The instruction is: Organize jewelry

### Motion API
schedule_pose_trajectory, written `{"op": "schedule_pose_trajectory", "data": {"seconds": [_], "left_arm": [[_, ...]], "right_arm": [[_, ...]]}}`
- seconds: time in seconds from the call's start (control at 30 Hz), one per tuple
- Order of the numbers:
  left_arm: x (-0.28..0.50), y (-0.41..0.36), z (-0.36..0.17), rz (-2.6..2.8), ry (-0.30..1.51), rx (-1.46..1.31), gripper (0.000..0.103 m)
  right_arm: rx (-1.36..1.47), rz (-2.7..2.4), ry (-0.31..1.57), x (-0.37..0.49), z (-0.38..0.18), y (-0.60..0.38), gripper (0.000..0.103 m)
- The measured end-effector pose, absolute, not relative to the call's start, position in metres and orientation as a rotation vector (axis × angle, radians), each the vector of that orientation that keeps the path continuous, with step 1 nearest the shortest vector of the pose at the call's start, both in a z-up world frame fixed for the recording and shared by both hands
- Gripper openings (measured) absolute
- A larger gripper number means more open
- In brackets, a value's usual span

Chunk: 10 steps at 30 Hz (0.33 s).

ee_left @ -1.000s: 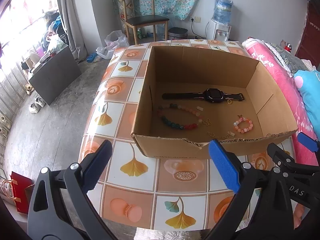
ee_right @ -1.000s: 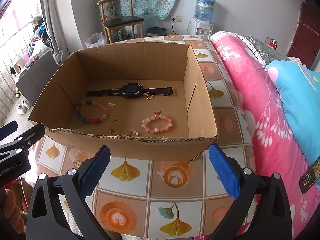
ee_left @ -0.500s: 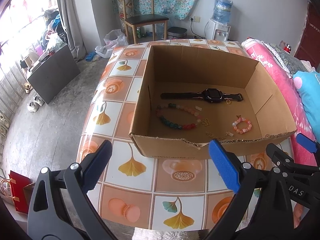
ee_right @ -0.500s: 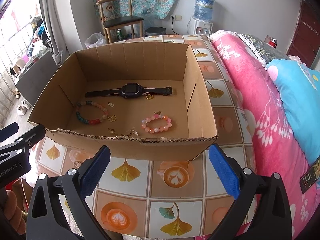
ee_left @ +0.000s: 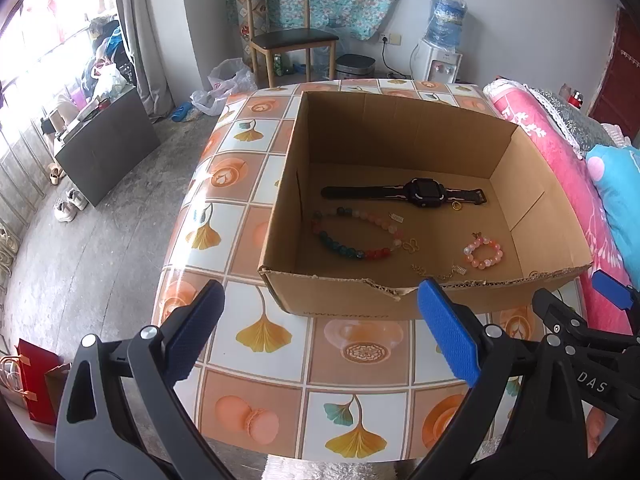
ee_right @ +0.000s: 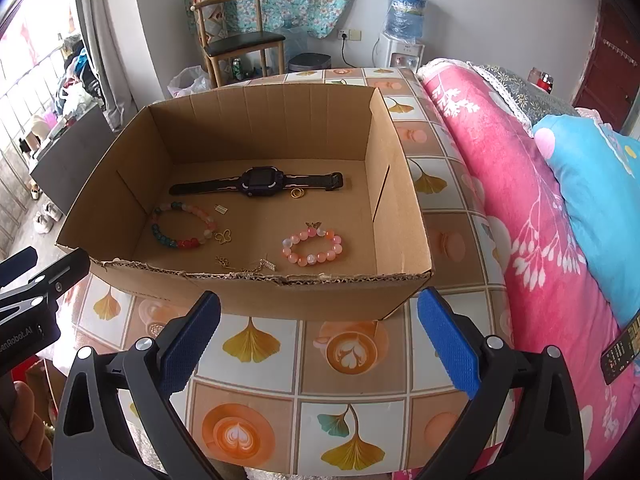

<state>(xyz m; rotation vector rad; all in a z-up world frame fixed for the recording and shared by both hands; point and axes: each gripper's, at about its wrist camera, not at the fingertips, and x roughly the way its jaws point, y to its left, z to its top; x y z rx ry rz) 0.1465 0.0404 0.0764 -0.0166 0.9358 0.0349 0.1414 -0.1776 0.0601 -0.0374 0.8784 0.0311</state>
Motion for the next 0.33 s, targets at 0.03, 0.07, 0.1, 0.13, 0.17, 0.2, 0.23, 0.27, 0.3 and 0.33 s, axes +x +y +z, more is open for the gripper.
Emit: {"op": "schedule_pose_trajectory", "data": {"seconds": [0.03, 0.07, 0.1, 0.13, 0.17, 0.2, 0.23, 0.27, 0.3, 0.33], "left_arm": [[0.1466, 0.0410, 0.0764, 0.035, 0.936, -0.018, 0.094], [0.1467, 0.0408, 0.0763, 0.035, 0.937, -0.020, 0.094], [0.1467, 0.0406, 0.0763, 0.035, 0.938, -0.021, 0.094], [0.1462, 0.0416, 0.0766, 0.035, 0.938, -0.022, 0.094], [0.1460, 0.0415, 0.0767, 0.035, 0.938, -0.023, 0.094], [0.1460, 0.0414, 0.0767, 0.036, 0.938, -0.024, 0.094], [0.1462, 0.0407, 0.0765, 0.037, 0.939, -0.024, 0.094], [0.1463, 0.0405, 0.0764, 0.039, 0.940, -0.023, 0.094], [0.1464, 0.0395, 0.0760, 0.041, 0.941, -0.024, 0.094], [0.1467, 0.0387, 0.0753, 0.043, 0.943, -0.026, 0.094]], "right_arm": [[-0.035, 0.031, 0.881, 0.1413, 0.0602, -0.1776, 0.096], [-0.033, 0.031, 0.883, 0.1413, 0.0599, -0.1778, 0.096], [-0.032, 0.032, 0.883, 0.1415, 0.0598, -0.1780, 0.096], [-0.033, 0.031, 0.883, 0.1414, 0.0598, -0.1780, 0.096], [-0.034, 0.030, 0.882, 0.1414, 0.0600, -0.1781, 0.096], [-0.033, 0.030, 0.882, 0.1414, 0.0600, -0.1784, 0.096], [-0.032, 0.030, 0.881, 0.1414, 0.0601, -0.1790, 0.096], [-0.032, 0.030, 0.882, 0.1416, 0.0600, -0.1790, 0.096], [-0.032, 0.029, 0.883, 0.1416, 0.0598, -0.1792, 0.096], [-0.031, 0.029, 0.884, 0.1418, 0.0598, -0.1794, 0.096]]}}
